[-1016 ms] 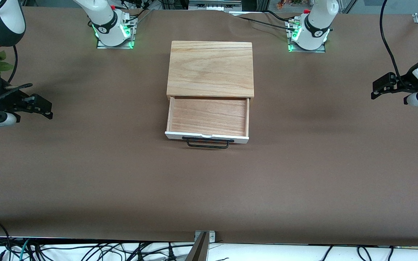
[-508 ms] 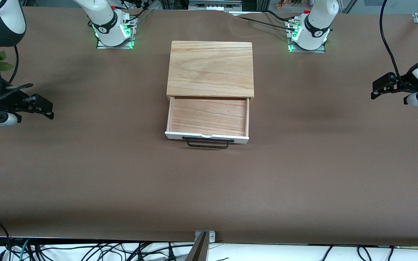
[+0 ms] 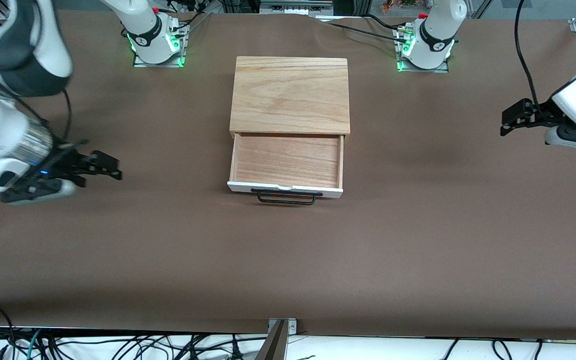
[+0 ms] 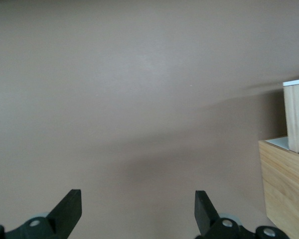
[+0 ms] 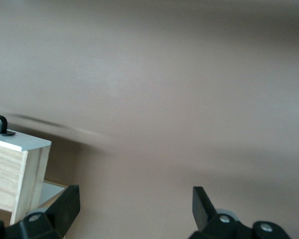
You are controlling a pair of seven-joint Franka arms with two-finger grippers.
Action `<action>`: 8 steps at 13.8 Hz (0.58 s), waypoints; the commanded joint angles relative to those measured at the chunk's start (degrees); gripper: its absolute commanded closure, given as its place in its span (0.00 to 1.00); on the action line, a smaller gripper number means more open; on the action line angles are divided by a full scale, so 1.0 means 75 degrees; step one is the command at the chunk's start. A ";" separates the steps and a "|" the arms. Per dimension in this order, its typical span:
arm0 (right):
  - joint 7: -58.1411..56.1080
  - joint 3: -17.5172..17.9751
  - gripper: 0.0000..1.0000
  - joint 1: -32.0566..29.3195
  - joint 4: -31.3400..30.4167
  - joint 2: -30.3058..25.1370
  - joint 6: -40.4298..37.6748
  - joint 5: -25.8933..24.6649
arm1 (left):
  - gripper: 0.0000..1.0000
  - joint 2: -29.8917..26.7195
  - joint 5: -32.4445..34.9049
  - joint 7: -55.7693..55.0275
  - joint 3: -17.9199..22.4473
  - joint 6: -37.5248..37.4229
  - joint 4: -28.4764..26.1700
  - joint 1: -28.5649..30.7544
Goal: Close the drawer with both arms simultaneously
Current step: 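Move the left gripper and the right gripper toward the drawer front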
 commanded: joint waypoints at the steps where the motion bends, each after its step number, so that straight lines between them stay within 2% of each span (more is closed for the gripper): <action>1: 0.0044 -0.0023 0.00 0.0387 0.0102 0.0434 0.0497 0.0123 | 0.00 0.0640 -0.0438 -0.0083 -0.0174 0.0006 0.0258 -0.0287; 5: 0.0079 -0.0023 0.00 0.0926 0.0102 0.1172 0.1364 0.0171 | 0.00 0.1810 -0.0649 -0.0164 -0.0222 0.0334 0.0924 -0.1072; 8: 0.0091 -0.0023 0.00 0.1301 0.0102 0.1606 0.2102 0.0182 | 0.00 0.2749 -0.0942 -0.0784 -0.0233 0.1024 0.1335 -0.1529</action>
